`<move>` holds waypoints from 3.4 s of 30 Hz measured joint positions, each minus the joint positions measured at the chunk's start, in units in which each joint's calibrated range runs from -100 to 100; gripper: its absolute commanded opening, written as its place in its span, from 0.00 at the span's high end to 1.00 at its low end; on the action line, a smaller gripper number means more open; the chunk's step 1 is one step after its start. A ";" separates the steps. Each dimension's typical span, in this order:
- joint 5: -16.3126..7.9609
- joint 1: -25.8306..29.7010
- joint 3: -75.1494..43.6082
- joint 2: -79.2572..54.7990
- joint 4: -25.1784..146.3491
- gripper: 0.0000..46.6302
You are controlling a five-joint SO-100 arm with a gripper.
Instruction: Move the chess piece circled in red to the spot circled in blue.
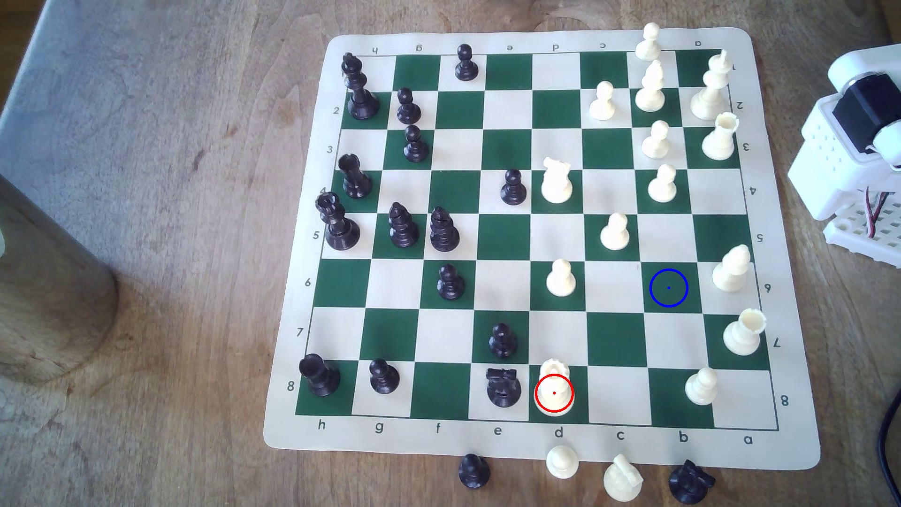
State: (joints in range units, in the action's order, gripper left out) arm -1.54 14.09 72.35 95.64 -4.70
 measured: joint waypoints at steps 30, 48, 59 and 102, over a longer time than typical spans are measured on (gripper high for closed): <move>-12.45 13.57 -26.03 -41.31 58.65 0.60; -19.63 12.68 -52.24 -80.27 65.90 0.59; -19.83 15.49 -63.35 -91.66 69.24 0.54; -19.83 14.53 -68.05 -104.15 67.25 0.73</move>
State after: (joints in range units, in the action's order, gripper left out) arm -21.37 28.61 4.29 -8.50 62.55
